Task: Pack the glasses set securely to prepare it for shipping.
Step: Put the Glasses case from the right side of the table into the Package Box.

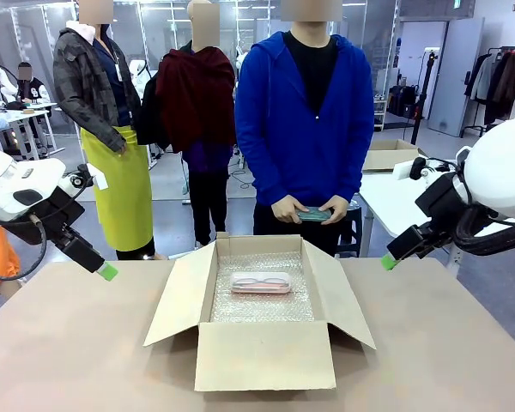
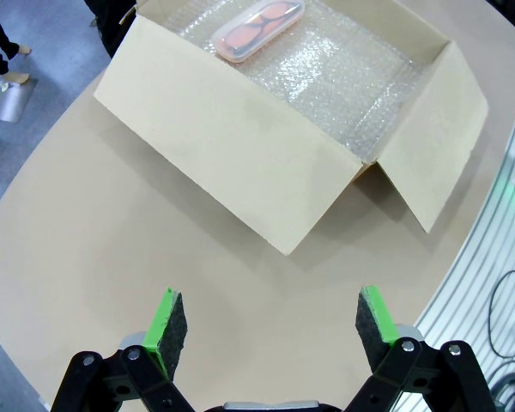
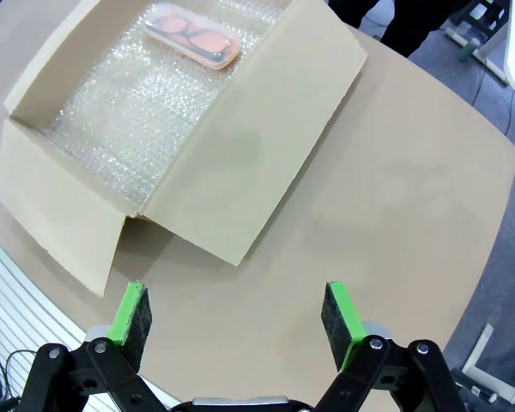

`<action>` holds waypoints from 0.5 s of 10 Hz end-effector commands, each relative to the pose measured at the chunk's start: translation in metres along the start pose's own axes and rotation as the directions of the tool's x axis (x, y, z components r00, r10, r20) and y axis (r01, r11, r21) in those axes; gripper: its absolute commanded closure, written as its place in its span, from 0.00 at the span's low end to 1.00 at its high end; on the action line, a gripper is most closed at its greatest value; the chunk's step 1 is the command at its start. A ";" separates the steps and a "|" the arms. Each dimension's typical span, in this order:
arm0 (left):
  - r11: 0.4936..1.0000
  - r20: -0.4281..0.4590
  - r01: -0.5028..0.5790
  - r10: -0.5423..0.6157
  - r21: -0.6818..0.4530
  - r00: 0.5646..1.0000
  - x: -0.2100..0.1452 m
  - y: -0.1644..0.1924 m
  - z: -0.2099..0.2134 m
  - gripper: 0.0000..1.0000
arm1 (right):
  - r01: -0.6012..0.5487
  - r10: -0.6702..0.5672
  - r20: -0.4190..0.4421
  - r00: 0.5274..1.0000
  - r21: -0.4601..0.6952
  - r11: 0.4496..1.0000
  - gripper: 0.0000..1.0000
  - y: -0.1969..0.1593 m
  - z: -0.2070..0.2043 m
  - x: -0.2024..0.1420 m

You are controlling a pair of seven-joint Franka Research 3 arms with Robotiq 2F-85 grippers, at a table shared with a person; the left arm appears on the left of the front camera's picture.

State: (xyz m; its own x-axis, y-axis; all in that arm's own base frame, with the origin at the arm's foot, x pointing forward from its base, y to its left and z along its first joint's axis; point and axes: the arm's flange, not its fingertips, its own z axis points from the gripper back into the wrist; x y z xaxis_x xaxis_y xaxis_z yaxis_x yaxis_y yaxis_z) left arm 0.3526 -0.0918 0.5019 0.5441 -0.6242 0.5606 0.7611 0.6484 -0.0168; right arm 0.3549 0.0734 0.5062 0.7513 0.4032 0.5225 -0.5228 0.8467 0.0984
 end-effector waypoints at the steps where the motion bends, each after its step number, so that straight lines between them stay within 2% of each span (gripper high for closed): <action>1: 1.000 0.009 0.003 -0.003 -0.011 1.000 -0.001 0.001 0.001 0.00 | -0.014 0.014 0.012 1.000 -0.004 1.000 0.00 -0.002 -0.001 0.001; 5: 1.000 0.009 0.003 -0.003 -0.011 1.000 -0.001 0.001 0.001 0.00 | -0.014 0.014 0.012 1.000 -0.004 1.000 0.00 -0.002 -0.001 0.001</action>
State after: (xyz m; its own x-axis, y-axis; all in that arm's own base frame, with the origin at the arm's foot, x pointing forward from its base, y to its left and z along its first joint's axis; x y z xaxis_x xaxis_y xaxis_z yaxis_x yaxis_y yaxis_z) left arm 0.3526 -0.0918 0.5019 0.5441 -0.6242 0.5606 0.7611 0.6484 -0.0168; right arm 0.3549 0.0734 0.5062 0.7513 0.4032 0.5225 -0.5228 0.8467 0.0984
